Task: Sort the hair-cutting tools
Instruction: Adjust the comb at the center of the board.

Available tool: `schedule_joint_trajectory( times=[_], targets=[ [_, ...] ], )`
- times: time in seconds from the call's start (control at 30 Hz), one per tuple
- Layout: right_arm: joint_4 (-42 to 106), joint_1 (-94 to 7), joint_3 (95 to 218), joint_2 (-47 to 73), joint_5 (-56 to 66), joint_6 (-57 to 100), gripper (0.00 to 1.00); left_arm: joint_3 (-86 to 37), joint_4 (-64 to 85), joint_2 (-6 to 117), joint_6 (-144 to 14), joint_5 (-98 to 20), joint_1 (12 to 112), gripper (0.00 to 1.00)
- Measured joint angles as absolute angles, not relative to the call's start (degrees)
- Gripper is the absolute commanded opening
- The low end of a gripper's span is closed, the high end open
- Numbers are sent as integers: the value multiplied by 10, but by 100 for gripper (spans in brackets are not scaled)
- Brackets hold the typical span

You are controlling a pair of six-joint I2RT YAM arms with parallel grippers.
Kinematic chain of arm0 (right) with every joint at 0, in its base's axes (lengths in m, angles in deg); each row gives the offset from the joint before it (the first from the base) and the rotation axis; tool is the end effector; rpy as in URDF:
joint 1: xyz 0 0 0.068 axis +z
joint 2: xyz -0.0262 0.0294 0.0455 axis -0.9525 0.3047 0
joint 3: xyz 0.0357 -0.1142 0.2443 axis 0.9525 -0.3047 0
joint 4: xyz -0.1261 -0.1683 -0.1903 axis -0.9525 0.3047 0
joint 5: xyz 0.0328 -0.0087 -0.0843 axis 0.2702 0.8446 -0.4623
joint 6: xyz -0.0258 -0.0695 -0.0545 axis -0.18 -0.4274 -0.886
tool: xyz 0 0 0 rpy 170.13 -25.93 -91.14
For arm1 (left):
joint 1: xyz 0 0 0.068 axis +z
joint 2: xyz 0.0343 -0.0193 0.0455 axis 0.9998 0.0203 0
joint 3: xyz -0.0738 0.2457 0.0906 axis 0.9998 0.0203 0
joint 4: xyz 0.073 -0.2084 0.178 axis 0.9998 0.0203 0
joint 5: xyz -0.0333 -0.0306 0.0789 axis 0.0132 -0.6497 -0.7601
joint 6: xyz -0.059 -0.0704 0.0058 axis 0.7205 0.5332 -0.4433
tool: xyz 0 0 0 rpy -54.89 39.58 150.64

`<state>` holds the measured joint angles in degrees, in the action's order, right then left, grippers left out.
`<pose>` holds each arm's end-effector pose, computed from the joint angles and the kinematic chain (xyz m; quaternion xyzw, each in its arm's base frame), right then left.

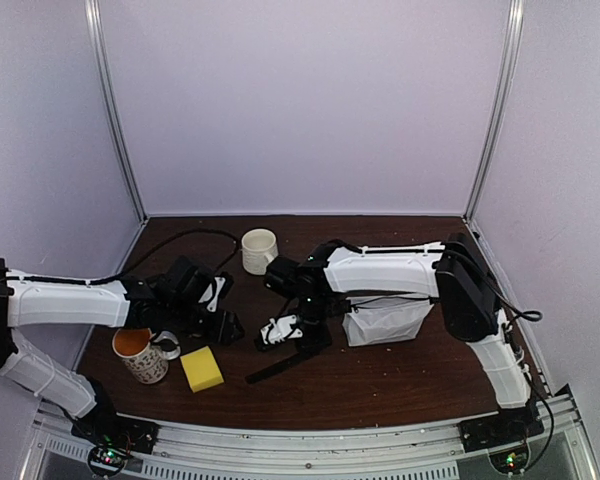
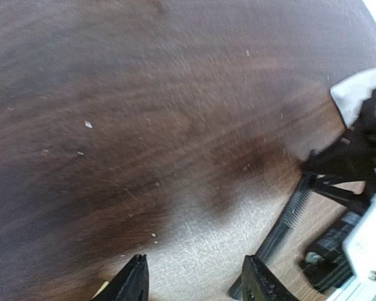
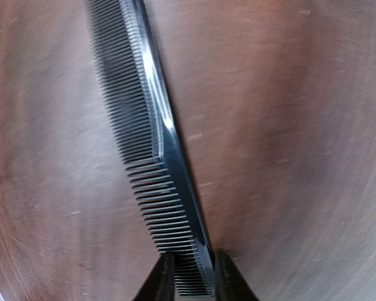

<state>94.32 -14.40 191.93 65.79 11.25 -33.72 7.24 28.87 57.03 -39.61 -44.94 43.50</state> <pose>0.2416 0.4211 0.1009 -0.7976 0.5903 0.1211 0.0275 0.2144 -0.2212 0.1340 0.0737 0.9442 -0.2239 0.2300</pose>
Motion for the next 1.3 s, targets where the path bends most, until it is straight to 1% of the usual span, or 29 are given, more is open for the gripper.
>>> schedule_joint_trajectory(
  times=[0.03, 0.1, 0.2, 0.4, 0.53, 0.73, 0.87, 1.1, 1.3],
  targets=[
    [918, -140, 1875, 632, 112, -328, 14, 72, 287, 579, -400, -441, 435, 53],
    [867, -127, 1765, 567, 106, -304, 12, 69, 285, 599, -411, -419, 435, 52],
    [817, -108, 1670, 509, 100, -278, 11, 56, 282, 640, -433, -381, 435, 52],
    [731, -96, 1597, 468, 85, -242, 10, 30, 266, 721, -468, -269, 435, 49],
    [665, -95, 1567, 454, 86, -222, 9, 30, 264, 724, -479, -221, 433, 48],
    [614, -95, 1528, 434, 102, -209, 10, 31, 272, 707, -503, -201, 425, 47],
    [608, -95, 1524, 433, 106, -207, 11, 42, 279, 678, -527, -223, 395, 51],
    [604, -95, 1531, 442, 141, -196, 11, 118, 276, 528, -553, -372, 262, 52],
    [597, -98, 1536, 452, 189, -186, 11, 183, 275, 469, -528, -446, 240, 53]
  ],
)
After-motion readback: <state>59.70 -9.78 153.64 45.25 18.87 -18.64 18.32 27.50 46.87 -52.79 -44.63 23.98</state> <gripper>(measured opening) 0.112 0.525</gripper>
